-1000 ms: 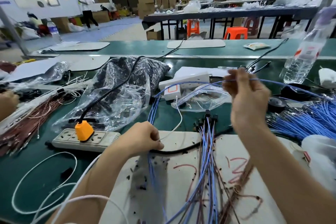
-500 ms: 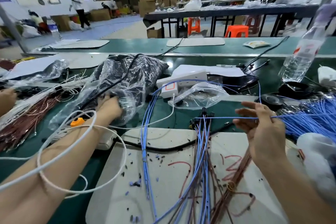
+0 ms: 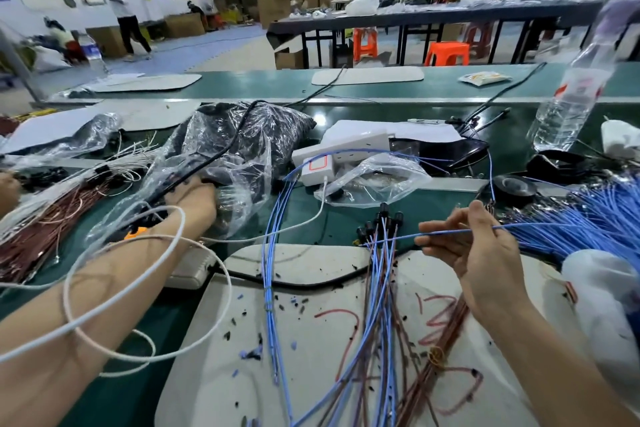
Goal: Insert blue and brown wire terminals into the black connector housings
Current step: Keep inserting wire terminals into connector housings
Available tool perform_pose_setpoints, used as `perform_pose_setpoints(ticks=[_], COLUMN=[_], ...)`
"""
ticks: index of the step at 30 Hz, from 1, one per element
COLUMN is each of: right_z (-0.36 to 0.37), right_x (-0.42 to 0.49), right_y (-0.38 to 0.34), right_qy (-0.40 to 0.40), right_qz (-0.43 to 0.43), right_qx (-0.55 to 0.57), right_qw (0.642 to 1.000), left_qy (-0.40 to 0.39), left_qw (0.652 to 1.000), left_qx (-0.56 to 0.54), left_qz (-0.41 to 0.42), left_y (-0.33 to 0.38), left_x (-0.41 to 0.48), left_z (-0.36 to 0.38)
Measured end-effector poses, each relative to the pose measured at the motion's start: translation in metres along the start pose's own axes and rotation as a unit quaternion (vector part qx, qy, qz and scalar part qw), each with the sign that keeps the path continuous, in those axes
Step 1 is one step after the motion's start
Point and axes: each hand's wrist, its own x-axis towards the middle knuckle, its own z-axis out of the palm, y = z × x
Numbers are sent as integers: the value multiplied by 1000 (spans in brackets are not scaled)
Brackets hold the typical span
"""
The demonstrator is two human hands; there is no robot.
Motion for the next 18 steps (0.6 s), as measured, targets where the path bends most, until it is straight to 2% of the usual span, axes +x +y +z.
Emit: perform_pose_setpoints(ticks=[3, 6, 10, 15, 18], right_z=[-2, -4, -5, -4, -5], right_x=[-3, -4, -5, -4, -4], right_y=[0, 1, 2, 5, 9], right_qy=[0, 3, 8, 6, 1], right_qz=[7, 9, 17, 11, 0], right_qx=[-11, -14, -15, -44, -99], right_qw=[1000, 1000, 1000, 999, 995], left_qy=[12, 2, -7, -19, -47], left_qw=[999, 999, 989, 965, 954], left_qx=[-24, 19, 130, 208, 185], left_qz=[-37, -31, 63, 158, 231], left_y=[-5, -7, -1, 11, 31], left_x=[-3, -6, -5, -15, -30], left_z=[-7, -8, -11, -15, -33])
